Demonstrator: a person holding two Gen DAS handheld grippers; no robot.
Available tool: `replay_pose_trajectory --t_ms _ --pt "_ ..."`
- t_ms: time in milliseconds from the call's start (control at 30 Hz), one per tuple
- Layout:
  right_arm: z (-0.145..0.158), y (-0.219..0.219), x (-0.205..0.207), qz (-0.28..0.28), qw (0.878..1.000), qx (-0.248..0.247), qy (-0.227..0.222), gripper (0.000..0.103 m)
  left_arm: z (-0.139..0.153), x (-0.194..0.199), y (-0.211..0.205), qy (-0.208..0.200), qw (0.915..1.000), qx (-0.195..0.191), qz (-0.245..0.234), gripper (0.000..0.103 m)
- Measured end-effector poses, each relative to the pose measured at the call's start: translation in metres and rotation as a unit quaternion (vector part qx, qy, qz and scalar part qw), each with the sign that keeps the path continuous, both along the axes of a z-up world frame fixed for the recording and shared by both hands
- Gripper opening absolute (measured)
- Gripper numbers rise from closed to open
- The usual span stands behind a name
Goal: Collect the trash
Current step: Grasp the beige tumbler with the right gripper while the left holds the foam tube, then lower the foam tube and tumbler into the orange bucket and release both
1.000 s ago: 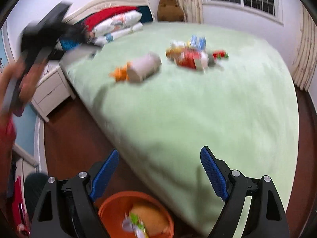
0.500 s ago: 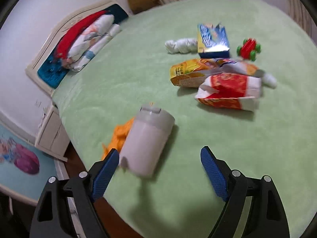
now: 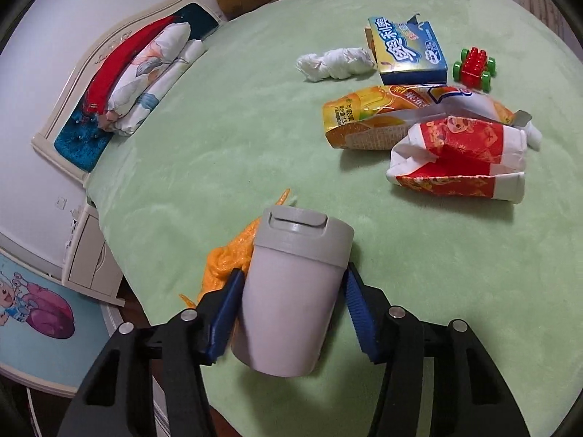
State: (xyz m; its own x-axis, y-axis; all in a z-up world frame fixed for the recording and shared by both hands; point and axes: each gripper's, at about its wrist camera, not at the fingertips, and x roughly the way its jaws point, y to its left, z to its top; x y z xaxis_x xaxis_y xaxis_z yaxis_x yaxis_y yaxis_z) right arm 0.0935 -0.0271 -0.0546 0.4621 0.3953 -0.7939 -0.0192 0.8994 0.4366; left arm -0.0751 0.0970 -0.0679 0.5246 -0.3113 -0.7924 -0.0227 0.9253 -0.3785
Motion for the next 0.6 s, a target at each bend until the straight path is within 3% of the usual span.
replay_pose_trajectory --t_ms 300,600 --pt "0.046 -0.022 -0.042 0.028 0.998 -0.003 -0.059 0.054 0.007 -0.004 -0.010 -0.007 0.9998 0.012 -0.011 0.028" --pt "0.070 -0.050 -0.139 0.102 0.989 -0.034 -0.106 0.054 0.013 -0.018 -0.034 -0.012 0.9985 0.035 -0.039 0.028"
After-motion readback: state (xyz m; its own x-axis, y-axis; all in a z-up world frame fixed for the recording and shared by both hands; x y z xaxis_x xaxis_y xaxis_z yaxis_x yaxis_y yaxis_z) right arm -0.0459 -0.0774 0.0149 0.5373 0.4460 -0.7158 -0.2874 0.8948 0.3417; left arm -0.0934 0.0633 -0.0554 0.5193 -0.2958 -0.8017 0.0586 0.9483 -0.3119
